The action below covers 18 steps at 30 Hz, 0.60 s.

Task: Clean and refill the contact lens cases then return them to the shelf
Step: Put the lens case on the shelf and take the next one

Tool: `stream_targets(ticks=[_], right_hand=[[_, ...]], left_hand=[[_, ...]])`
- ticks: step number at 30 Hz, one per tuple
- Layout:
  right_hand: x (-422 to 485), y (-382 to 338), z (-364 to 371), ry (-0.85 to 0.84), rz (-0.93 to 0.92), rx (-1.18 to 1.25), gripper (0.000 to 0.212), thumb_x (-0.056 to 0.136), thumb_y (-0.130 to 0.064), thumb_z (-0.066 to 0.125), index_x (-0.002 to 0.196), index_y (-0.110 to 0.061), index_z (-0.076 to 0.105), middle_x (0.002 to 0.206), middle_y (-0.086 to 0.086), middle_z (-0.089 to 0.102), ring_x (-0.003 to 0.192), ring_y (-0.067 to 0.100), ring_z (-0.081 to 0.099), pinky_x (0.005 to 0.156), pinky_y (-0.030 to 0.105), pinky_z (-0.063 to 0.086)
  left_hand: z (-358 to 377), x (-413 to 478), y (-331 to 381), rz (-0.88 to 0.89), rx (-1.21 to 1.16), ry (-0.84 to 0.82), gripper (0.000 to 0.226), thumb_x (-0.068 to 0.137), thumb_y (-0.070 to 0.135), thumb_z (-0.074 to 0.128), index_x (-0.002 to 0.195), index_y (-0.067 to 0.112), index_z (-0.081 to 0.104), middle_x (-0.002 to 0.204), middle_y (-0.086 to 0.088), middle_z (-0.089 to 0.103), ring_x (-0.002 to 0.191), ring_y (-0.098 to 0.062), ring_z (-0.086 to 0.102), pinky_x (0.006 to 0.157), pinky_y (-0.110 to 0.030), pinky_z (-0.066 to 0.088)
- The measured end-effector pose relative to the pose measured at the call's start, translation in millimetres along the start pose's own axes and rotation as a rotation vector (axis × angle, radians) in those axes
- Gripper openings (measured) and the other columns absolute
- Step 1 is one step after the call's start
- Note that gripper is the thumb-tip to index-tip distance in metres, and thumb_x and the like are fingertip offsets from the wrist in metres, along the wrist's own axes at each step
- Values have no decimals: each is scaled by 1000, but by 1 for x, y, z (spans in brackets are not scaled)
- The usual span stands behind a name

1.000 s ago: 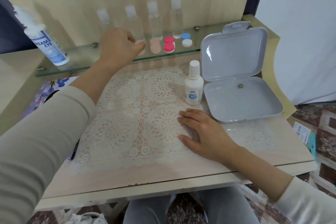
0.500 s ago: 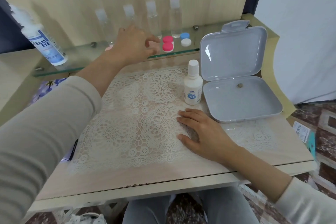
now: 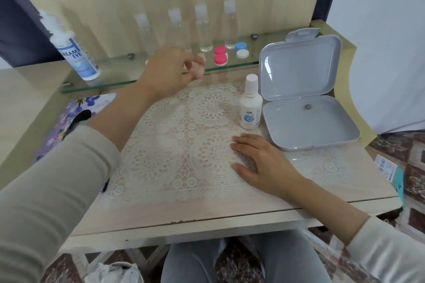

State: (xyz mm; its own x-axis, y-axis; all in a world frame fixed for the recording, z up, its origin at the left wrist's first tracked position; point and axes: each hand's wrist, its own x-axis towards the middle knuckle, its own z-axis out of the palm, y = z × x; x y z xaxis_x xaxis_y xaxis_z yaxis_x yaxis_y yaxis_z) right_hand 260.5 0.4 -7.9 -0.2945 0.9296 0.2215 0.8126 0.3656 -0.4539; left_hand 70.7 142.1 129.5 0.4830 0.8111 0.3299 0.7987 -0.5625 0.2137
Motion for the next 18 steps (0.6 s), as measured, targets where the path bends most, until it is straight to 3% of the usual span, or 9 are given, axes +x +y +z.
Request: stream_targets(ticks=[3,5,10,14,18], right_hand=[[0,-3,-2,5,17,7,54,81,-47,48,120,-12,61,130,0,56,125,18,46,100,26,33],[0,-5,-4,14,26,19,51,80,-43,53,119,-12,61,129,0,56,125,18,46,100,26,33],[3,-12,-9,13,51,39,43,82,-33,65,120,-13,61,131,1,54,124,17,45,105,26,32],[9,-24,-13,-50,89,-8,54,80,-40,65,128,-18,52,134,-2,50,126,15,39,102,24,29],[18,-40,-11,-78,94,-15,62,75,-42,69,129,-19,50,128,-3,52,119,16,40,96,22,28]], left_hand=[[4,-42,10,-25,-103,-112,26,86,16,62,111,21,65,95,4,61,65,-2,53,69,-16,39],[13,-67,14,-18,-140,-216,28,84,6,62,108,19,67,94,4,60,65,5,52,66,-13,42],[39,-115,16,54,-157,-383,42,80,-10,52,104,18,70,102,-7,65,77,-10,53,77,-23,46],[46,-130,12,65,-179,-412,43,77,-9,54,99,22,72,105,-1,68,86,-12,59,78,-24,47],[47,-135,10,27,-217,-384,23,77,3,66,91,20,73,102,3,69,87,-11,61,76,-20,45]])
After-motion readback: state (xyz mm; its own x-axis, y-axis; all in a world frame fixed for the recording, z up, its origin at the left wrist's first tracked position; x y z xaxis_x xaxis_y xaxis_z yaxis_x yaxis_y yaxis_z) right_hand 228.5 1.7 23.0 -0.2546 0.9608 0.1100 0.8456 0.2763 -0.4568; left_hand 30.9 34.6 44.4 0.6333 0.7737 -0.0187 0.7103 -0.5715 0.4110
